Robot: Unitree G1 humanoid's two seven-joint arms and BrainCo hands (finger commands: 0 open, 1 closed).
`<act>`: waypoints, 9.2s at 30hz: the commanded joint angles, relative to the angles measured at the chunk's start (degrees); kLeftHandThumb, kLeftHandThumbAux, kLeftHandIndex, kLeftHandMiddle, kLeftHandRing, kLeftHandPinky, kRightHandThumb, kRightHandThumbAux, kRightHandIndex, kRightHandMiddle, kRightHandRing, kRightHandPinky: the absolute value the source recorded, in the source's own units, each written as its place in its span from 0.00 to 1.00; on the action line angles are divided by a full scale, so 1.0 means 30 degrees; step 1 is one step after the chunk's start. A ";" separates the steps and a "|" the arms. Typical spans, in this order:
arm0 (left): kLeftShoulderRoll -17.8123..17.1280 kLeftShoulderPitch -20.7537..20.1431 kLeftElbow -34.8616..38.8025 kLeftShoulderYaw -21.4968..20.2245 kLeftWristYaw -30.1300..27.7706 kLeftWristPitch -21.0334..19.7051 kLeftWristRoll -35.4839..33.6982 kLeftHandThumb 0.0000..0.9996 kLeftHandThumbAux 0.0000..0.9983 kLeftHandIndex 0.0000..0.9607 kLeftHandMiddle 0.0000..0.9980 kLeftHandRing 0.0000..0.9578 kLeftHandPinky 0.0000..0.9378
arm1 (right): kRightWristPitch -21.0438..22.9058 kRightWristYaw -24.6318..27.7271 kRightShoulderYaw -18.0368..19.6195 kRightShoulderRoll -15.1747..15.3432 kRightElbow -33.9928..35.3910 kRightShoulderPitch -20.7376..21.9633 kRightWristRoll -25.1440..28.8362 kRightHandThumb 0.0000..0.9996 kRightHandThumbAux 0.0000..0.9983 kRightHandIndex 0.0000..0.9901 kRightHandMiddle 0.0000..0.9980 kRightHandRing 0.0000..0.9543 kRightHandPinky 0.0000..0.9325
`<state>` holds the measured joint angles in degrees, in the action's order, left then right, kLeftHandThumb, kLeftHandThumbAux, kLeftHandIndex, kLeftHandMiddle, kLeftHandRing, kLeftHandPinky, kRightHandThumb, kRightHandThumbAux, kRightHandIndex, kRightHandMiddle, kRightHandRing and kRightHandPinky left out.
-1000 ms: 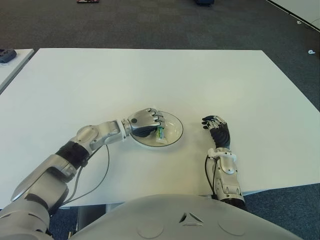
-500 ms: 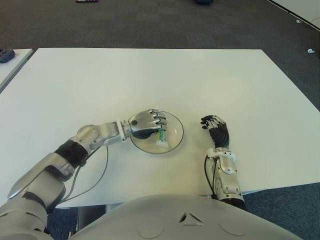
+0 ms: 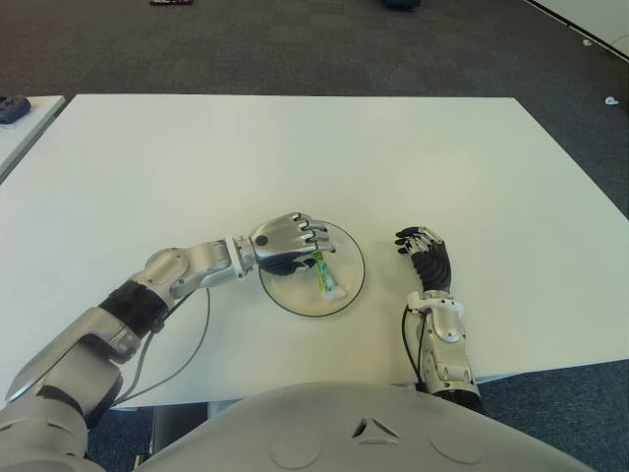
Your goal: Put the toothpaste on the table into the plate.
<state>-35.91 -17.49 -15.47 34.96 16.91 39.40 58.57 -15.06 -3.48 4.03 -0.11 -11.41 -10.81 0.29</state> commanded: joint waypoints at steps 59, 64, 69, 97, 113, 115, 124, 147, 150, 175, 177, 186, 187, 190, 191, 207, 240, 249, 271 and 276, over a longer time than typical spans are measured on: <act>0.4504 0.3460 0.1319 -0.7200 -0.4867 -0.5463 -1.4218 0.15 0.70 0.22 0.24 0.25 0.29 | 0.0506 -0.0143 0.0052 -0.0245 -0.0270 0.0148 0.0022 0.71 0.73 0.43 0.49 0.51 0.53; 0.5116 0.3583 0.0314 -0.8412 -0.5048 -0.5934 -1.5486 0.17 0.80 0.40 0.42 0.44 0.44 | 0.0483 -0.0087 0.0134 -0.0176 -0.0350 0.0218 0.0112 0.71 0.73 0.43 0.49 0.51 0.53; 0.5908 0.3739 0.0549 -0.8937 -0.5151 -0.6198 -1.6141 0.60 0.73 0.44 0.52 0.52 0.49 | 0.0346 0.0013 0.0199 -0.0127 -0.0443 0.0297 0.0184 0.71 0.73 0.43 0.49 0.51 0.55; 0.8870 0.6739 -0.0992 -1.1712 -0.2623 -0.3851 -1.6306 0.69 0.72 0.45 0.59 0.61 0.59 | -0.0364 0.1060 0.0185 -0.0236 0.0636 0.0247 0.1062 0.71 0.73 0.44 0.51 0.56 0.59; 0.9975 0.7481 -0.1873 -1.1863 -0.1770 -0.4231 -1.6281 0.70 0.72 0.45 0.59 0.61 0.60 | -0.0448 0.1818 0.0317 -0.0284 0.1006 0.0358 0.1596 0.71 0.73 0.44 0.54 0.57 0.61; 1.0061 0.7435 -0.2154 -1.1919 -0.1684 -0.4163 -1.6300 0.70 0.72 0.45 0.59 0.61 0.60 | -0.0392 0.1816 0.0325 -0.0255 0.1002 0.0402 0.1560 0.71 0.73 0.44 0.54 0.58 0.62; 1.0441 0.6963 -0.4347 -1.2575 -0.1342 -0.3136 -1.6867 0.70 0.72 0.45 0.59 0.61 0.59 | -0.0117 0.1991 0.0413 -0.0216 0.0866 0.0696 0.1808 0.71 0.73 0.44 0.54 0.57 0.59; 1.0285 0.6743 -0.5936 -1.3194 -0.1328 -0.1739 -1.6902 0.70 0.72 0.45 0.58 0.61 0.60 | -0.0183 0.1196 0.0211 -0.0463 0.0271 0.0894 0.0779 0.71 0.73 0.44 0.51 0.54 0.57; 1.0256 0.6878 -0.5697 -1.3249 -0.1368 -0.1995 -1.6944 0.70 0.72 0.45 0.58 0.61 0.59 | -0.0348 0.1011 0.0133 -0.0415 -0.0102 0.0997 0.0498 0.71 0.73 0.44 0.51 0.54 0.57; 1.0780 0.6617 -0.6371 -1.3229 -0.1052 -0.2722 -1.6985 0.71 0.72 0.45 0.56 0.59 0.55 | 0.0300 0.1213 -0.0391 0.0453 -0.5041 0.3330 -0.0196 0.71 0.73 0.44 0.48 0.52 0.58; 1.0778 0.6602 -0.6405 -1.3244 -0.1035 -0.2752 -1.6951 0.70 0.72 0.45 0.56 0.58 0.55 | 0.0415 0.1175 -0.0399 0.0433 -0.5156 0.3424 -0.0199 0.71 0.73 0.44 0.48 0.53 0.59; 1.0684 0.6774 -0.5993 -1.3181 -0.0918 -0.2881 -1.6633 0.70 0.72 0.45 0.55 0.58 0.56 | 0.0361 0.0845 -0.0402 0.0237 -0.5117 0.3430 -0.0244 0.71 0.73 0.44 0.49 0.54 0.60; 1.0673 0.6791 -0.5951 -1.3175 -0.0913 -0.2899 -1.6626 0.70 0.72 0.45 0.55 0.58 0.56 | 0.0365 0.0820 -0.0412 0.0227 -0.5076 0.3414 -0.0252 0.71 0.73 0.44 0.49 0.54 0.61; 1.0646 0.6866 -0.5771 -1.3155 -0.0901 -0.3118 -1.6570 0.70 0.72 0.45 0.55 0.58 0.56 | 0.0194 0.0679 -0.0424 0.0188 -0.5093 0.3394 -0.0308 0.71 0.73 0.44 0.49 0.54 0.60; 1.0629 0.6894 -0.5717 -1.3159 -0.0930 -0.3248 -1.6561 0.70 0.72 0.45 0.55 0.58 0.56 | 0.0101 0.0609 -0.0415 0.0167 -0.5123 0.3385 -0.0317 0.71 0.73 0.44 0.49 0.54 0.60; 1.0608 0.7063 -0.5415 -1.3213 -0.1312 -0.3693 -1.6870 0.70 0.72 0.45 0.55 0.58 0.55 | -0.0770 0.0639 -0.0105 -0.0139 -0.5156 0.3206 0.0337 0.71 0.73 0.44 0.48 0.53 0.58; 1.0457 0.7708 -0.3938 -1.3284 -0.1597 -0.4160 -1.7128 0.70 0.72 0.45 0.56 0.59 0.58 | -0.0415 0.0456 -0.0080 -0.0369 -0.3409 0.2483 0.0297 0.71 0.73 0.43 0.47 0.50 0.53; 1.0418 0.7886 -0.3449 -1.3326 -0.1660 -0.4542 -1.7088 0.70 0.72 0.45 0.56 0.59 0.59 | 0.0139 0.0149 -0.0214 -0.0345 -0.2821 0.2281 -0.0037 0.71 0.73 0.43 0.47 0.50 0.54; 1.0330 0.7972 -0.3248 -1.3323 -0.1709 -0.4599 -1.7062 0.70 0.72 0.45 0.57 0.59 0.58 | 0.0559 0.0279 -0.0321 -0.0305 -0.2181 0.2055 -0.0031 0.71 0.73 0.43 0.48 0.50 0.54; 1.0356 0.8012 -0.3221 -1.3329 -0.1812 -0.4478 -1.7188 0.70 0.72 0.45 0.57 0.60 0.59 | 0.0543 0.0304 -0.0289 -0.0324 -0.2102 0.1995 -0.0014 0.71 0.73 0.43 0.48 0.51 0.55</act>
<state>-4.79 6.03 -25.30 -5.22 12.69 26.15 7.63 -14.87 -2.67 3.27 -0.94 -17.58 -4.25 0.02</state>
